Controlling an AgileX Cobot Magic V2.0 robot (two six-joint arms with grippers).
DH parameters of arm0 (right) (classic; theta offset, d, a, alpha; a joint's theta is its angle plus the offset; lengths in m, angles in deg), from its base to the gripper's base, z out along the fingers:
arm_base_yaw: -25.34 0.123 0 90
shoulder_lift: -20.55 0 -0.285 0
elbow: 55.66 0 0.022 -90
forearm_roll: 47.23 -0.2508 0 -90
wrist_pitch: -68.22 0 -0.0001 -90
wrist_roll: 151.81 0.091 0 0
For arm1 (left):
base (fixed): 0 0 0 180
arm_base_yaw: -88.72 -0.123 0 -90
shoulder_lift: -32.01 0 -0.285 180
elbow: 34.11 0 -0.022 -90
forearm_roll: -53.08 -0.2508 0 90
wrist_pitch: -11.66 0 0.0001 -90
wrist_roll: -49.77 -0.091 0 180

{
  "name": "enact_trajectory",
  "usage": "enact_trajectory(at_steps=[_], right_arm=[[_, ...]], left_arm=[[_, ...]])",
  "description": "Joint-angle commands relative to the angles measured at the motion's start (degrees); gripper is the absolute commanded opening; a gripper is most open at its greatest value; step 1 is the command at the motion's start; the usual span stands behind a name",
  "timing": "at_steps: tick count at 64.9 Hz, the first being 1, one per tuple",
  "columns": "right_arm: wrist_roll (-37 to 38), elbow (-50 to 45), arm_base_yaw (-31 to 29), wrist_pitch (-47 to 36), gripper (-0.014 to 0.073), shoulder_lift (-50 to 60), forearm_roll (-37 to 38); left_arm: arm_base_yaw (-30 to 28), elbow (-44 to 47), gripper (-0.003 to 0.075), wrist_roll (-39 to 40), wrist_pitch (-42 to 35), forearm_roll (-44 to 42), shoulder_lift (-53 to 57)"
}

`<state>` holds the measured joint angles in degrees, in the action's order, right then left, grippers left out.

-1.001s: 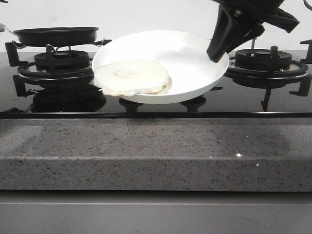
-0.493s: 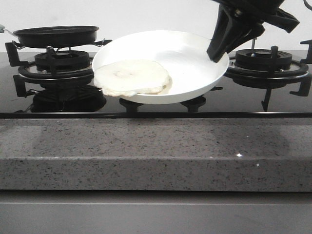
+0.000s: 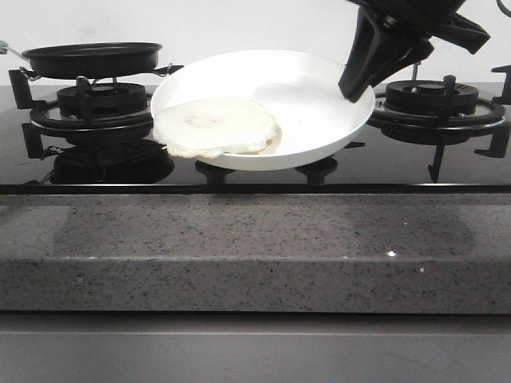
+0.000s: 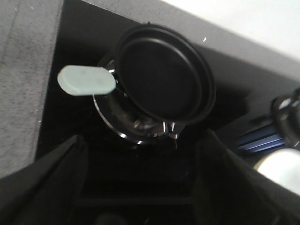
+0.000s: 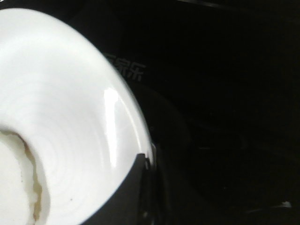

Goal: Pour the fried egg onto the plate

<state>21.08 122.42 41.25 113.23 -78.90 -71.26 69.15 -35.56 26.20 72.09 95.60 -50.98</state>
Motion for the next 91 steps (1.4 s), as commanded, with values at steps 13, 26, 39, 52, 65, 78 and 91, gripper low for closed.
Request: enact_trajectory(at_steps=[13, 26, 39, 52, 65, 78, 91], right_arm=[[-0.26, 1.74, -0.03, -2.43, -0.0068, 2.65, -1.98], [-0.26, 1.74, -0.03, -2.43, -0.0068, 2.65, -1.98], [-0.26, 1.74, -0.03, -2.43, -0.0068, 2.65, -1.98], [-0.26, 1.74, -0.03, -2.99, -0.0068, 2.65, -1.98], [-0.26, 2.95, -0.14, -0.35, -0.0068, 2.65, -3.10], [1.24, 12.08, -0.55, 3.52, -0.0068, 1.85, -3.25], [7.12, 22.85, -2.32, 5.44, -0.0068, -3.71, -3.25]], left_arm=[[17.22, 9.62, 0.0495, 19.52, -7.58, -32.64, 24.41], [18.58, 19.96, 0.0495, 23.13, -6.72, -39.78, 36.16], [19.84, 27.16, 0.0495, 23.13, -8.32, -39.21, 43.32], [25.77, 30.09, 0.0495, 23.13, -8.90, -40.38, 46.46], [26.23, 30.33, 0.0494, 23.13, -7.90, -40.16, 46.46], [26.23, 30.33, 0.0494, 23.13, -8.01, -39.90, 46.46], [26.23, 30.33, 0.0494, 23.13, -8.01, -39.90, 46.46]])
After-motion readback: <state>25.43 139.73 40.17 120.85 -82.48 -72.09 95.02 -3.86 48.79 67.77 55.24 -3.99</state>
